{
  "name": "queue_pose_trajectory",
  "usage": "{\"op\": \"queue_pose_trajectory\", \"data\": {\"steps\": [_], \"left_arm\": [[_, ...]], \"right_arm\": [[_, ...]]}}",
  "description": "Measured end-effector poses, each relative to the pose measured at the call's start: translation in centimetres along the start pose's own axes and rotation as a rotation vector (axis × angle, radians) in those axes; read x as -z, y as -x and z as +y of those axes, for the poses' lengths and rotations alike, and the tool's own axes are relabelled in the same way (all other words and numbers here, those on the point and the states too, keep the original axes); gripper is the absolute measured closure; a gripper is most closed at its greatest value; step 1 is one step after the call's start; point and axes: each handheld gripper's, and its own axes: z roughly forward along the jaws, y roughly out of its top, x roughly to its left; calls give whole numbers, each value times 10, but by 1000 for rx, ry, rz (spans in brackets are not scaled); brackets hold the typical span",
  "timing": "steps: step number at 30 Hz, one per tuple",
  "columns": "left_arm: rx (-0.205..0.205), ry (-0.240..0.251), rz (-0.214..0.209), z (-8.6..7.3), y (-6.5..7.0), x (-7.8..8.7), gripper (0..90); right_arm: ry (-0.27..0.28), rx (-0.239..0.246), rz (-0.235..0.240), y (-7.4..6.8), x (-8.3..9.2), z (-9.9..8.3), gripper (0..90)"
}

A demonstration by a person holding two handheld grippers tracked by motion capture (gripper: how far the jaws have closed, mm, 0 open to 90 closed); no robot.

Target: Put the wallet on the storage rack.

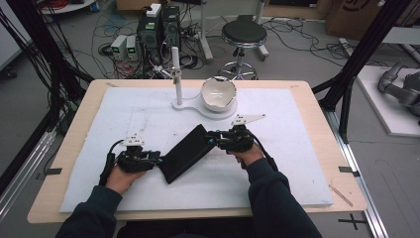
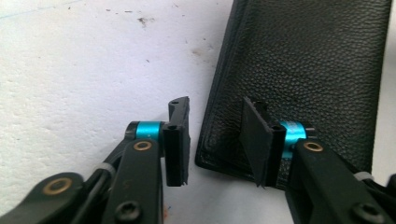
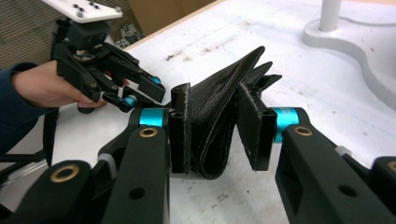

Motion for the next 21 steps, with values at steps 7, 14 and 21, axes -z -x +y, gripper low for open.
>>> {"op": "queue_pose_trajectory", "data": {"steps": [7, 14, 21], "left_arm": [[1, 0, 11, 1, 0, -1, 563], [-15, 3, 14, 1, 2, -3, 602], [6, 7, 28, 2, 1, -3, 552]], "right_arm": [[13, 18, 10, -2, 1, 2, 679], [-3, 37, -25, -6, 0, 3, 706], [-35, -44, -18, 0, 2, 4, 787]]}}
